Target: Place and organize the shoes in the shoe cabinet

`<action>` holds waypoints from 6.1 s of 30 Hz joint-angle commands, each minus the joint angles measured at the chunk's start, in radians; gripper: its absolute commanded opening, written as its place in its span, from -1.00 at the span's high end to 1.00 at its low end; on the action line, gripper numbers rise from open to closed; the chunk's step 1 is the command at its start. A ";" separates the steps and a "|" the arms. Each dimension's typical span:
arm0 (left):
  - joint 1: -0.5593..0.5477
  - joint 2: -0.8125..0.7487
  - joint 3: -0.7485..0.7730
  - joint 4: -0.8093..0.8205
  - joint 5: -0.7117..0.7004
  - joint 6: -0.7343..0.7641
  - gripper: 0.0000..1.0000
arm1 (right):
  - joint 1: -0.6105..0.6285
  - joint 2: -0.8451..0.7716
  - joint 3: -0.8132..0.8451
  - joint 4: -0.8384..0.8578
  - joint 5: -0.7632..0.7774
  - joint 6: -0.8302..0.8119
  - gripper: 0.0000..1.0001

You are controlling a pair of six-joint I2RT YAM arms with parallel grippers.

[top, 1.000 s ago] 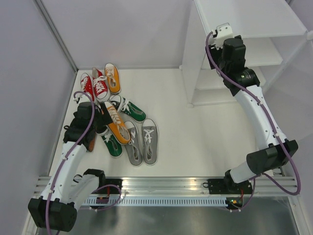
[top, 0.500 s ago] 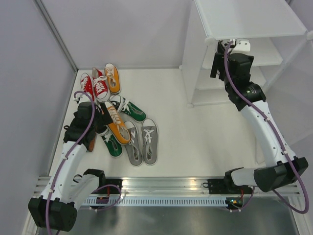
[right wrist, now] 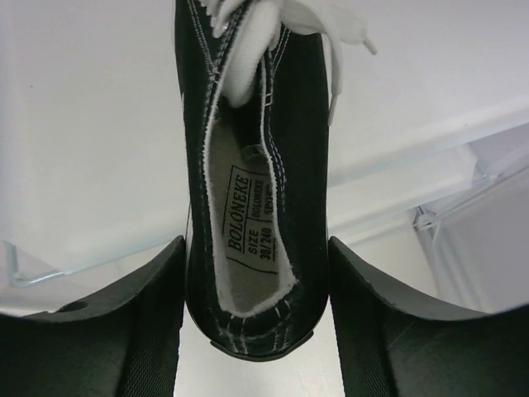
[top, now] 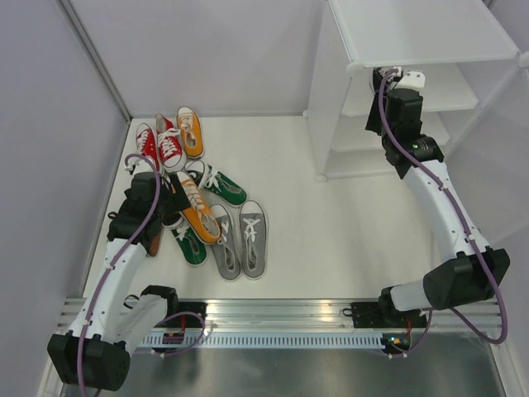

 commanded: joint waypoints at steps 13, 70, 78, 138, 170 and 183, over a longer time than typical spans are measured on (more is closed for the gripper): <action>0.005 -0.009 -0.002 0.028 0.049 0.025 -0.96 | -0.303 -0.042 -0.086 0.377 -0.294 -0.143 0.99; 0.005 -0.022 -0.004 0.030 0.083 0.020 -0.96 | -0.394 -0.232 -0.317 0.399 -0.408 0.072 -0.81; 0.005 -0.020 -0.007 0.032 0.074 0.020 -0.96 | -0.087 -0.351 -0.522 0.451 -0.456 0.121 -0.54; 0.005 -0.031 -0.009 0.028 0.048 0.029 -0.96 | -0.148 -0.367 -0.293 0.005 0.131 0.155 -0.53; 0.005 -0.014 -0.010 0.028 0.068 0.029 -0.96 | -0.482 -0.173 -0.175 0.458 -0.433 0.193 -0.81; 0.005 -0.022 -0.009 0.030 0.076 0.029 -0.96 | -0.482 0.108 -0.043 0.555 -0.460 -0.048 -0.81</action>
